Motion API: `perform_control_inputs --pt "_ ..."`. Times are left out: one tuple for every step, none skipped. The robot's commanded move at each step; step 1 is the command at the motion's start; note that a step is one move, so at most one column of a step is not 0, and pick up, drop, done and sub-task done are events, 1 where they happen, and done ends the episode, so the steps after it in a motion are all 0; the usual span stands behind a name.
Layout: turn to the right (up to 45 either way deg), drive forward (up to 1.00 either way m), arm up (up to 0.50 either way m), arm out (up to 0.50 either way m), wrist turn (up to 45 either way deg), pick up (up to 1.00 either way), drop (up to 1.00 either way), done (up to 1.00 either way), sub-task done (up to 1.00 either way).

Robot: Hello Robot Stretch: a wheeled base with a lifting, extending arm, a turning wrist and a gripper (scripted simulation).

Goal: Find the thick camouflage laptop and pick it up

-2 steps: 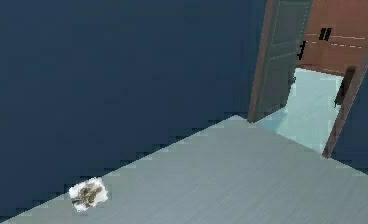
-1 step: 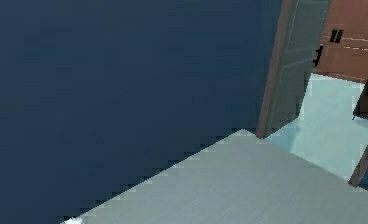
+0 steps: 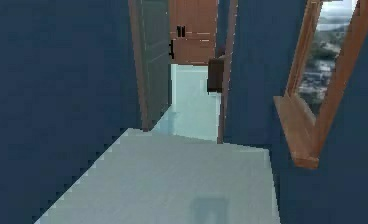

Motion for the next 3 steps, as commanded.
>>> perform_control_inputs --pt "0.0 1.00 0.00 0.00 0.0 0.00 0.00 0.00 0.00" --pt "0.0 1.00 0.00 0.00 0.0 0.00 0.00 0.00 0.00" --pt "18.0 0.00 0.00 0.00 0.0 0.00 0.00 0.00 0.00"
